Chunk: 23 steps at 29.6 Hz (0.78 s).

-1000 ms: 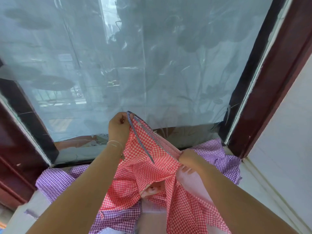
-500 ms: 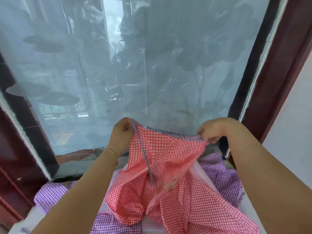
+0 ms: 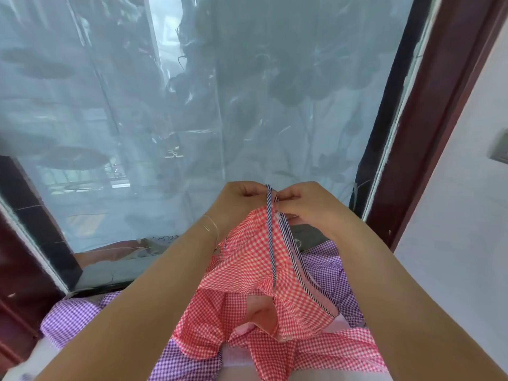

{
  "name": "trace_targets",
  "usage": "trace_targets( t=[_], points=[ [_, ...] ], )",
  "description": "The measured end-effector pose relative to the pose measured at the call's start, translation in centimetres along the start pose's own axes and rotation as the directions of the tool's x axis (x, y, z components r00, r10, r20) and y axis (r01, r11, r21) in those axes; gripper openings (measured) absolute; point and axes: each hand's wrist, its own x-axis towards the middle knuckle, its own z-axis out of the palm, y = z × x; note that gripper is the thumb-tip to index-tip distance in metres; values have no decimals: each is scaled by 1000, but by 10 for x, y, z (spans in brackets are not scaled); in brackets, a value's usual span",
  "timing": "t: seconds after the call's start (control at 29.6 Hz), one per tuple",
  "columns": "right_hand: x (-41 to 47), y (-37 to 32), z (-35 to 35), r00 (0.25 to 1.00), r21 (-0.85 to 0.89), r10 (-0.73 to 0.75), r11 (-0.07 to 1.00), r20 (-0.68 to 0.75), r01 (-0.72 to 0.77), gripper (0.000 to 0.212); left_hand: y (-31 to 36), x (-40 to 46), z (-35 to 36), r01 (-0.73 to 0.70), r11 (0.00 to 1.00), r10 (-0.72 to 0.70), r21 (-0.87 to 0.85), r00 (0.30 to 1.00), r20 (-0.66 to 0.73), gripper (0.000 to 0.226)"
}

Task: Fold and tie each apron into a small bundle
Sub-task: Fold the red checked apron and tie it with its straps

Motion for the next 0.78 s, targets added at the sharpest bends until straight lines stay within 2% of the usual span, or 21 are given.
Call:
trace_targets(
  t=[0.1,0.27,0.37,0.47,0.54,0.61,0.68,0.71,0.78],
  points=[
    [-4,3,4,992,-113,4,993,-127,-18,10,-4,-1,10,-4,1000,3,-17,997,-77,5],
    [-8,25,24,931,-259,-57,965,-361,-41,19,-19,-1,33,-15,1000,10,-23,975,-220,12],
    [-7,39,24,924,-267,-72,963,-376,-34,23,-26,-3,42,-39,999,44,26,972,-231,16],
    [-11,49,19,945,-299,-123,954,-304,28,21,-33,-3,46,-43,999,48,31,980,-193,14],
    [-16,50,12,976,-345,-136,936,-171,70,21,-34,0,47,46,999,-42,26,988,-150,19],
    [-20,51,4,993,-295,-111,951,-45,92,17,-31,3,46,226,967,-235,-121,970,-69,34],
    [-23,55,-5,997,-133,-74,988,8,75,8,-25,1,47,430,807,-422,-405,900,114,38],
    [-24,59,-10,999,-44,-46,998,16,47,5,-25,0,49,496,743,-453,-449,867,209,42],
    [-27,66,-18,998,92,37,995,42,-40,6,-29,-2,52,543,775,-428,-323,828,363,54]
  ],
)
